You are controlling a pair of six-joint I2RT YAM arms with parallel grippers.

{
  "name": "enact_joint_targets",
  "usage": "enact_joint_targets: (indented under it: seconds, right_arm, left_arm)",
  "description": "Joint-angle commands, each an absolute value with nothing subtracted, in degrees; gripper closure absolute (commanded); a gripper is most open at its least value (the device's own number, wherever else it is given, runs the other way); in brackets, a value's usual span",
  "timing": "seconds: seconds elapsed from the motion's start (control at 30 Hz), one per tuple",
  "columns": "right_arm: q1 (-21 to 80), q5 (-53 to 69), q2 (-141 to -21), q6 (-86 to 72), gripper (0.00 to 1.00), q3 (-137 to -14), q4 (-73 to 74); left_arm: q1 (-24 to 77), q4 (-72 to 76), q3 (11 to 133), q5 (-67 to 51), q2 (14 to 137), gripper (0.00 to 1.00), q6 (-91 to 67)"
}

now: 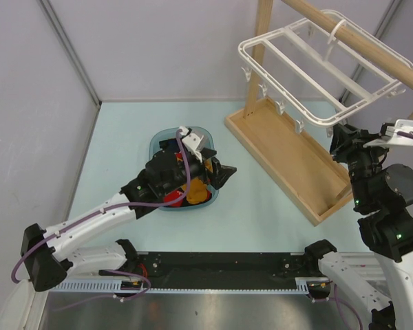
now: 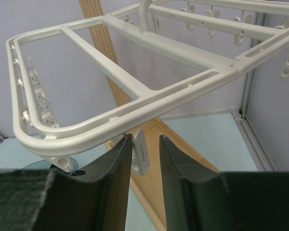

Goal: Clip the socks to the hanger
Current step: Open the clamp at the hanger.

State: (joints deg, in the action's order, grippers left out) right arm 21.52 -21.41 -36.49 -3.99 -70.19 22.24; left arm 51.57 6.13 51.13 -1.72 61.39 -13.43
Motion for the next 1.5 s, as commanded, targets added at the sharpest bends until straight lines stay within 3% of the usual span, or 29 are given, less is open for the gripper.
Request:
enact_joint_targets:
  seconds: [0.0, 0.27, 0.47, 0.83, 0.93, 1.2, 1.47]
  right_arm:
    - [21.53, -22.41, -37.27, -3.16, 0.68, -72.16, 21.36]
    - [21.62, -20.13, -37.18, -4.39, 0.75, -72.25, 20.92]
    - [21.53, -18.72, -37.09, -5.27, 0.82, -72.25, 20.83]
    - [21.62, -16.35, -36.83, -6.50, 0.92, -72.25, 21.09]
    - [21.62, -15.56, -36.56, -7.03, 1.00, -72.25, 21.18]
    - [21.62, -14.15, -36.12, -8.00, 1.00, -72.25, 21.09]
    - [21.53, -13.71, -35.95, -8.09, 1.00, -72.25, 21.53]
  left_arm:
    - [53.08, 11.94, 53.79, -4.48, 62.75, 0.00, -10.99]
    - [57.21, 27.83, 53.17, -6.41, 68.37, 0.00, -3.79]
    - [60.02, 37.07, 60.10, -8.35, 78.55, 0.00, -1.67]
    - [66.44, 43.07, 74.87, -9.84, 93.86, 0.00, -0.18]
    - [66.80, 43.42, 77.86, -9.14, 95.97, 0.00, -0.09]
    - [66.80, 46.32, 81.30, -6.42, 99.40, 0.01, 2.64]
    - [66.80, 46.23, 85.95, -6.68, 102.56, 0.18, 1.41]
